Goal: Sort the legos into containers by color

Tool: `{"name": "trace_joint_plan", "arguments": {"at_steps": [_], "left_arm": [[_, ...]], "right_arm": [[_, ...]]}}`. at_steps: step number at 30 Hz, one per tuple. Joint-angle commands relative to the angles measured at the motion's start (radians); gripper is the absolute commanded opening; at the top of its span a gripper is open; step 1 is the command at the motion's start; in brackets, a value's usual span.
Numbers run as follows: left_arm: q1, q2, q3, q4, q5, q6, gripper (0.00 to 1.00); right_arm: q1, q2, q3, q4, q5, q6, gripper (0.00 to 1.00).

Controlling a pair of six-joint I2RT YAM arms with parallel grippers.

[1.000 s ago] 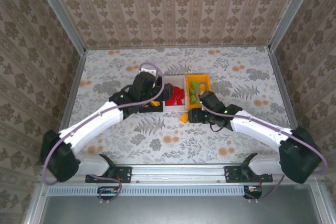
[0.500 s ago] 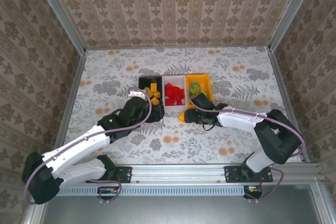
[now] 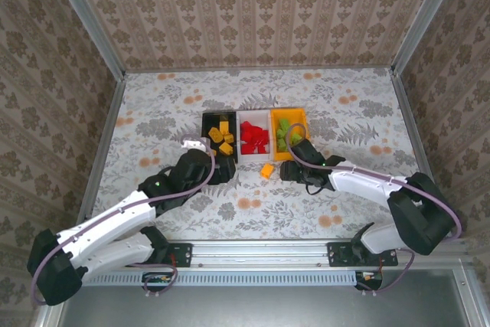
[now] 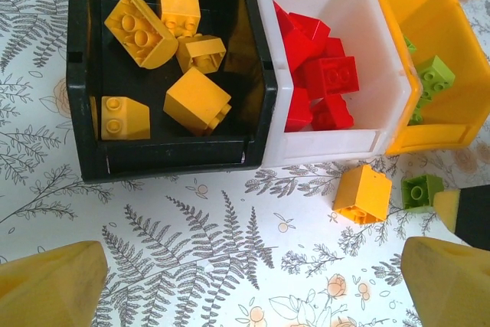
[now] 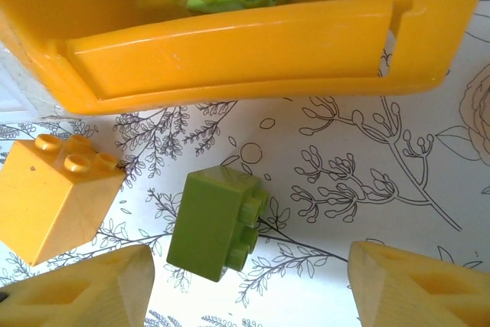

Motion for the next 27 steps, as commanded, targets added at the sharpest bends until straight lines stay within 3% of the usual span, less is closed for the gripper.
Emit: {"name": "trace_joint_plan", "arguments": {"at_steps": [1,7,12,16,22,27], "left_arm": [[-0.008,-0.021,-0.011,-0.004,-0.021,-0.027,1.0],[-0.008,-0.02,-0.016,-0.004,-0.026,-0.026,1.0],[-0.007,-0.019,-0.02,-0.002,-0.032,-0.031,1.0],[-0.002,-0.018,-0.03,0.018,-0.015,-0.026,1.0],[0.003,-0.018,-0.056,0.041,0.007,-0.003,1.0],[0.006,-0.008,-0.083,0.062,0.035,-0.011,1.0]], "right_arm": [[-0.001,0.058,0.043,0.017,-0.014,-0.022,0.7],[-0.01,0.13,0.065,0.027,-0.011,-0.023,0.57],[-0.021,0.094,0.04,0.036,-0.006,-0.063,0.35],[-0.024,0.022,0.029,-0.001,-0.011,-0.101,0.24],[-0.024,-0.225,0.053,-0.14,-0.029,-0.155,0.21],[-0.032,-0.259,0.18,-0.201,-0.019,-0.171,0.23]]}}
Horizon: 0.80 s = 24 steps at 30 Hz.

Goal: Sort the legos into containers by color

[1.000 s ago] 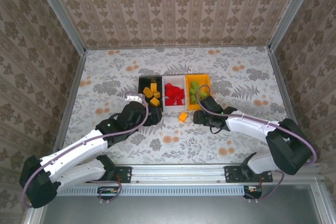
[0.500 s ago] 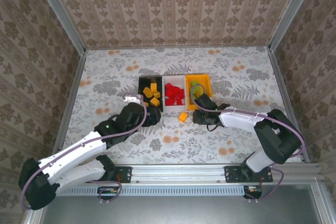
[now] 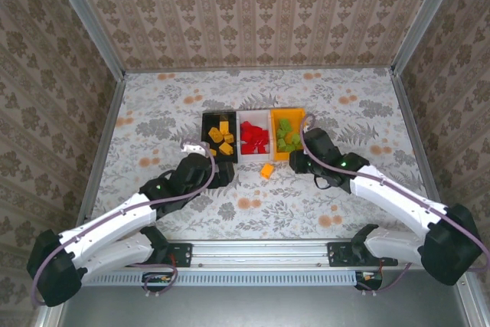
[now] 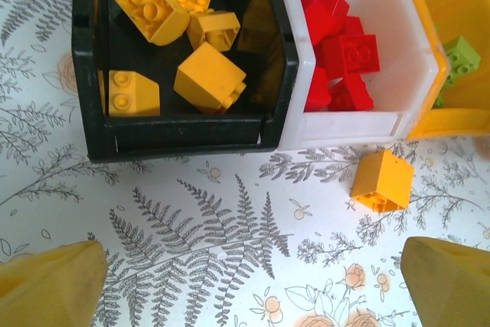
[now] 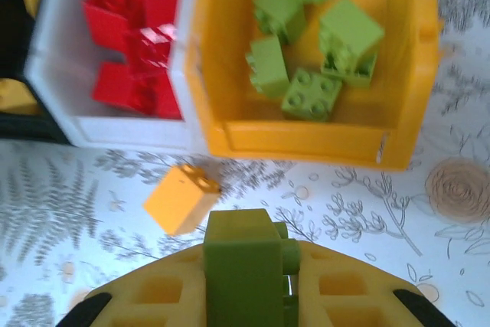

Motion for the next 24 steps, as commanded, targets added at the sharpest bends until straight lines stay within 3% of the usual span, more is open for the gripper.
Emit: {"name": "trace_joint_plan", "arguments": {"at_steps": [1,9,14,16,21,24], "left_arm": [[0.004,0.003,-0.019,0.035,0.031,-0.003,1.0],[0.0,0.041,-0.028,0.043,0.069,-0.017,1.0],[0.0,0.042,-0.036,0.05,0.069,-0.028,1.0],[0.0,0.042,-0.038,0.051,0.069,-0.028,1.0],[0.0,0.035,-0.036,0.046,0.071,-0.026,1.0],[-0.001,0.019,-0.036,0.039,0.065,-0.021,1.0]], "right_arm": [[-0.014,0.029,0.1,-0.065,0.009,-0.033,0.23],[-0.076,0.394,0.365,-0.081,0.039,-0.013,0.25],[-0.1,0.532,0.451,-0.094,0.074,0.016,0.28],[-0.101,0.557,0.468,-0.096,0.081,0.023,0.33],[-0.098,0.544,0.476,-0.088,0.07,0.037,0.62],[-0.082,0.479,0.441,-0.08,0.073,0.041,0.69]]}}
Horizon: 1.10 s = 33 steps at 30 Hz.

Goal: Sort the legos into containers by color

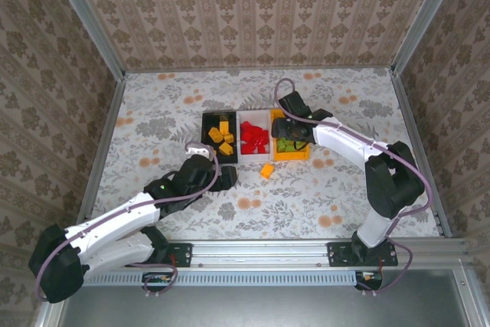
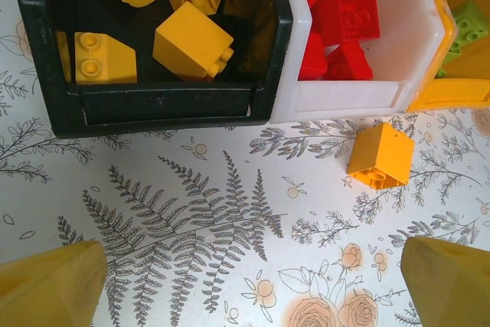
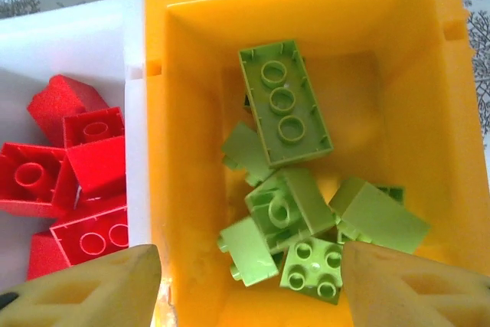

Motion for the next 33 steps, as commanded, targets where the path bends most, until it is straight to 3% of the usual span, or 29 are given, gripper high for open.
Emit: {"name": "trace_joint_plan", "arguments": {"at_steps": [1,9,14,16,22,27,33], "left_arm": [[-0.001,-0.022,-0.012,-0.001,0.002,-0.011,1.0],[0.004,-0.127,-0.019,-0.055,-0.044,0.003,1.0],[0.008,-0.196,-0.045,-0.078,-0.057,-0.009,1.0],[0.01,-0.213,-0.059,-0.078,-0.058,-0.019,1.0],[0.012,-0.225,-0.092,-0.048,-0.052,-0.044,1.0],[0.016,-0.221,-0.091,-0.051,-0.049,-0.041,1.0],[0.018,-0.224,-0.091,-0.055,-0.05,-0.042,1.0]], "right_arm": [[0.023,-0.095,-0.021,-0.013,0.024,0.016,0.69],[0.215,-0.264,-0.272,0.071,0.082,0.173,0.75],[0.305,-0.25,-0.397,0.191,0.119,0.293,0.76],[0.328,-0.219,-0.406,0.231,0.142,0.301,0.81],[0.337,-0.094,-0.391,0.332,0.144,0.301,0.82],[0.326,0.007,-0.312,0.239,0.165,0.307,0.81],[0.305,0.038,-0.319,0.244,0.153,0.306,0.69]]}}
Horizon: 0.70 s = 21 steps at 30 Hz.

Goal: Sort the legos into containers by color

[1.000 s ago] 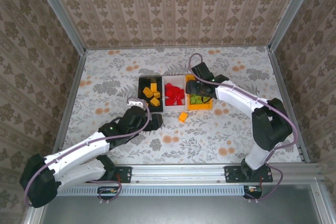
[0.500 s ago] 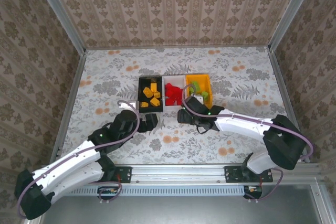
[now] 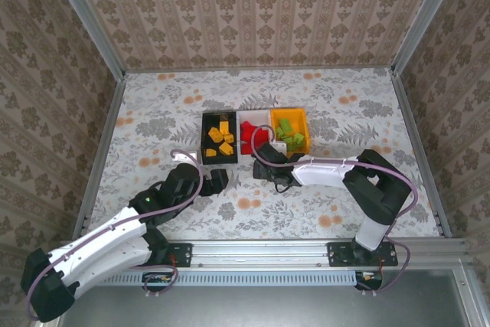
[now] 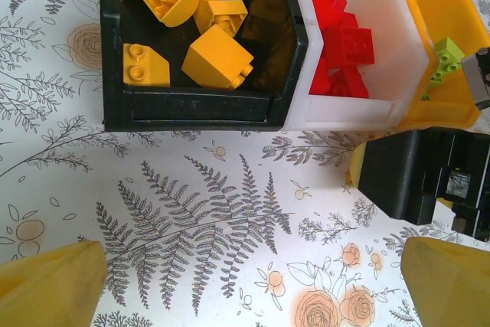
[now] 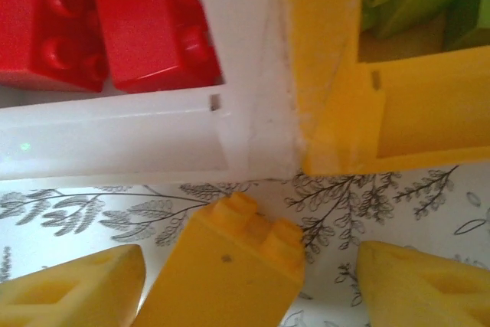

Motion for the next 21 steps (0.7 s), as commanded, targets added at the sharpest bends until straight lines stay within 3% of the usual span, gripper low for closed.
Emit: {"name": "trace_joint_plan", "arguments": {"at_steps": [1,6,10,16,21], "left_arm": [[0.011,-0.008,-0.009,-0.01,-0.015,-0.018,1.0],[0.016,-0.021,-0.004,-0.028,-0.02,-0.011,1.0],[0.026,-0.037,-0.006,-0.039,-0.016,-0.007,1.0],[0.036,-0.07,-0.017,-0.084,-0.016,-0.007,1.0],[0.04,-0.116,-0.044,-0.114,-0.018,-0.028,1.0]], "right_arm": [[-0.013,0.006,0.009,-0.023,0.022,0.003,0.66],[-0.032,-0.05,-0.035,-0.021,-0.001,-0.048,0.44],[-0.034,-0.119,-0.061,-0.064,-0.028,-0.146,0.36],[-0.023,-0.264,-0.032,-0.123,-0.195,-0.27,0.36],[0.022,-0.16,0.194,-0.159,-0.257,-0.315,0.36]]}}
